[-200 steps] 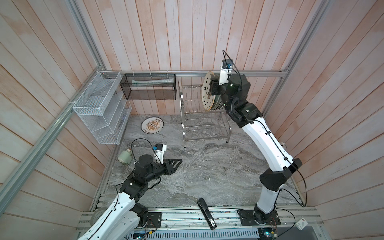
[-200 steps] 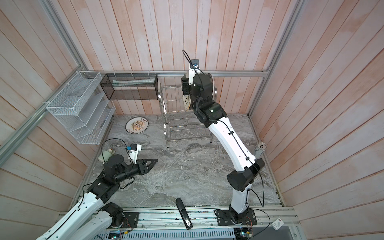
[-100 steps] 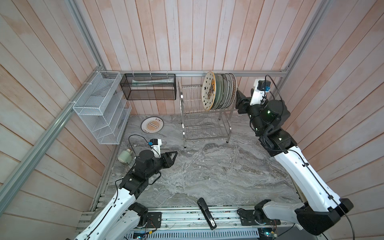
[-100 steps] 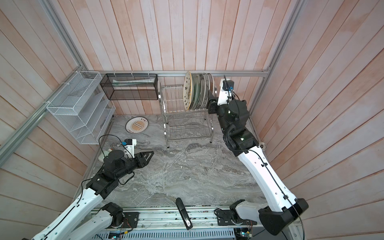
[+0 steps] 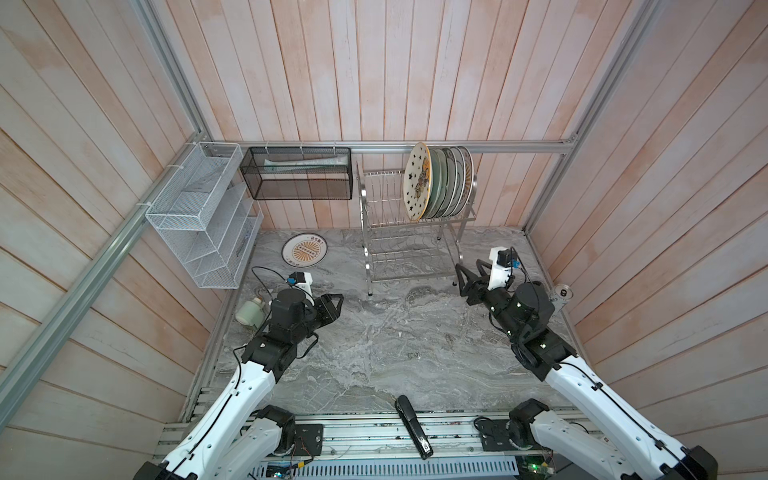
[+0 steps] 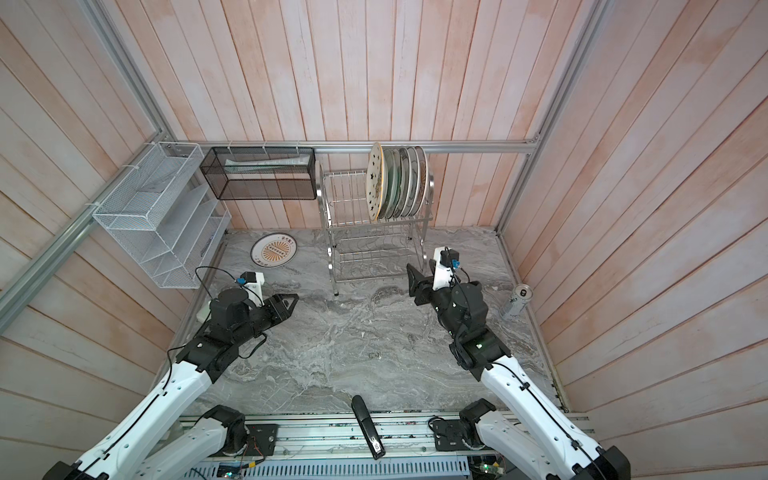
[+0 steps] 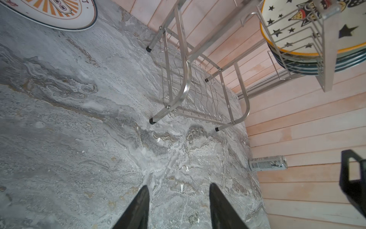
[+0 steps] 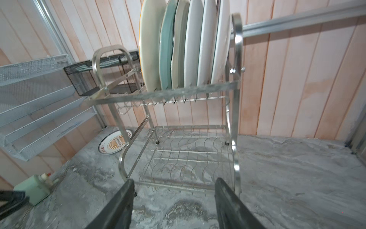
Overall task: Load the plates into the dish rack
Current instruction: 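Withdraw the right gripper toward the table while the left gripper moves toward the sunburst plate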
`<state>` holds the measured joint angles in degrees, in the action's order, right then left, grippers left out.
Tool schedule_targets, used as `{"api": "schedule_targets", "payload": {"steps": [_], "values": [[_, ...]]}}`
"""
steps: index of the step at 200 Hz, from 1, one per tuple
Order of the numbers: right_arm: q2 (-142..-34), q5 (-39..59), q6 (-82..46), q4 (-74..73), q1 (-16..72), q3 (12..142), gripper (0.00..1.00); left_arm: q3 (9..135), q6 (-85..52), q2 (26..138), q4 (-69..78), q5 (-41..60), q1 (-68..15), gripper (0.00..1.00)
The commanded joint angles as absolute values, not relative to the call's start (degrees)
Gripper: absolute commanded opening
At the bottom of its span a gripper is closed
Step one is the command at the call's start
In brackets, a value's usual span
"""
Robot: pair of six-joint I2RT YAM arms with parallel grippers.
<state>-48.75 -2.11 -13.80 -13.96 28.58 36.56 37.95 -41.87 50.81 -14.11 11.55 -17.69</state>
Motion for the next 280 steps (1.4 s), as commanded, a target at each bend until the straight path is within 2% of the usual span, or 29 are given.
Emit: {"api": "schedule_targets", "payload": {"steps": [1, 50, 77, 140, 221, 280], "values": [[-47.4, 7.4, -20.0, -20.9, 28.5, 32.0, 0.65, 38.8, -43.8, 51.7, -13.6, 13.2, -15.8, 0.50], [-46.1, 10.6, -25.0, -21.3, 28.9, 23.8, 0.64, 38.1, -48.8, 55.8, -14.7, 11.5, -9.1, 0.50], [-44.8, 11.3, -26.2, -21.1, 28.9, 21.8, 0.64, 33.3, -54.1, 56.3, -7.6, 11.6, -6.8, 0.50], [-41.6, 12.8, -28.1, -20.6, 28.9, 19.6, 0.64, 29.7, -61.5, 61.3, 1.1, 0.4, -6.7, 0.50], [-35.2, 11.8, -27.8, -14.3, 28.9, 19.6, 0.64, 39.9, -61.5, 81.1, 6.6, -0.5, -5.9, 0.50], [-32.9, 11.2, -27.4, -11.6, 28.9, 19.5, 0.64, 45.4, -62.0, 94.5, 13.6, 4.6, -4.2, 0.49]]}}
